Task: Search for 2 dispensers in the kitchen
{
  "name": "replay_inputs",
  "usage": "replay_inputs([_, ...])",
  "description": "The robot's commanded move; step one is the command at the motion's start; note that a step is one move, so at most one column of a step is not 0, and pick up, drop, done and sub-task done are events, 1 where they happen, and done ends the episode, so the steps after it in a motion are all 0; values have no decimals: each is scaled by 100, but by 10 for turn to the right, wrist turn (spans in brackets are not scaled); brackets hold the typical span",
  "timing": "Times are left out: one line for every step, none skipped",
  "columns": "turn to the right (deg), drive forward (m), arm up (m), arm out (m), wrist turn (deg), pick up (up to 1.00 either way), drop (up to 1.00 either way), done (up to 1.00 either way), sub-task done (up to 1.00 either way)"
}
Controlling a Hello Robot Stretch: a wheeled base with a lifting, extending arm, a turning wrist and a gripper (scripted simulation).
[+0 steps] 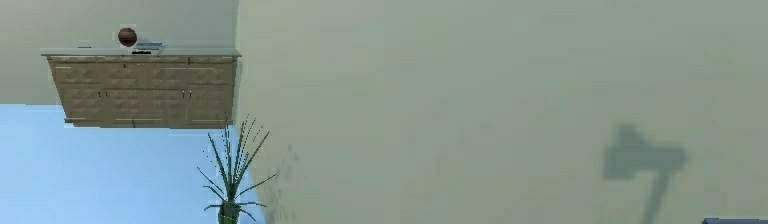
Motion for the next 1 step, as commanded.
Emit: replay_inputs([-240, 0, 0, 0, 0, 0, 0, 0, 0])
